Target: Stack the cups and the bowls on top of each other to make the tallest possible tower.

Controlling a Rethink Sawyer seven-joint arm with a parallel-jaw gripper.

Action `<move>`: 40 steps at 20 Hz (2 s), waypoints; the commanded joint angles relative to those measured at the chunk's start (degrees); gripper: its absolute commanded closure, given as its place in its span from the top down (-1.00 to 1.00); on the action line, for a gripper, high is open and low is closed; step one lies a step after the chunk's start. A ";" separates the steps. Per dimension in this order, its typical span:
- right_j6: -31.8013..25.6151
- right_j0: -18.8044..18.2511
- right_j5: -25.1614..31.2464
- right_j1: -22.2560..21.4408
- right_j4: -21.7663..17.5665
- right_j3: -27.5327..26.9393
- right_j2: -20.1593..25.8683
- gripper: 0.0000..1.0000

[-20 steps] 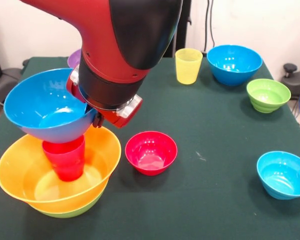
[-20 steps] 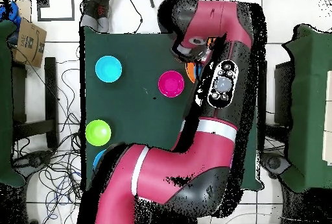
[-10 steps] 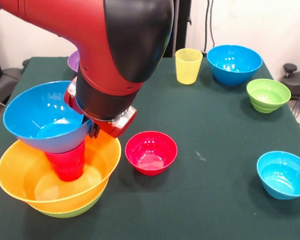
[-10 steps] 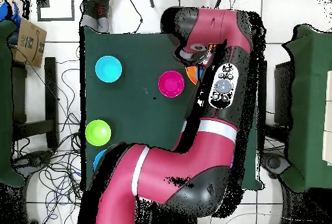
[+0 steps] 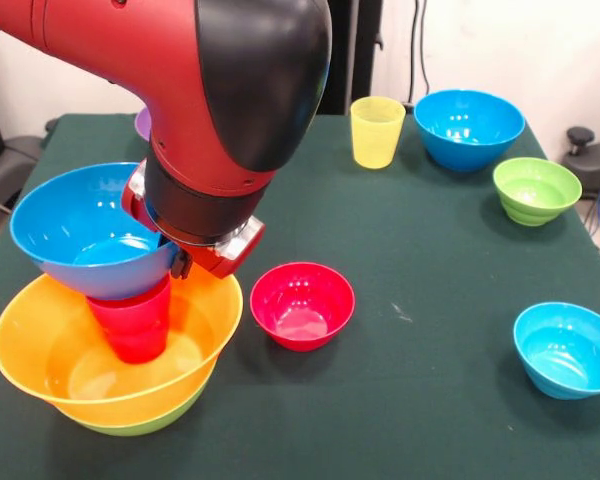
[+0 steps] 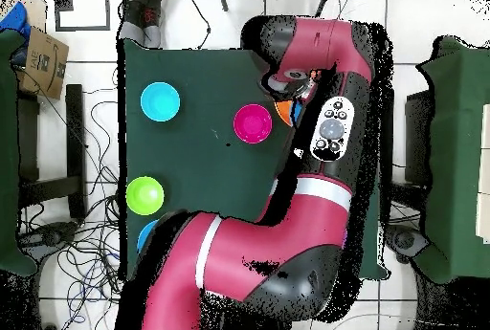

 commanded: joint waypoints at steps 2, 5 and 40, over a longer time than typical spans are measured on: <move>0.54 -0.74 -3.17 -0.61 -1.01 6.09 3.34 -1.00; 0.61 -0.83 -3.40 -0.66 -0.73 6.34 3.64 -1.00; -2.50 -0.54 5.48 0.82 -0.50 -2.46 2.47 1.00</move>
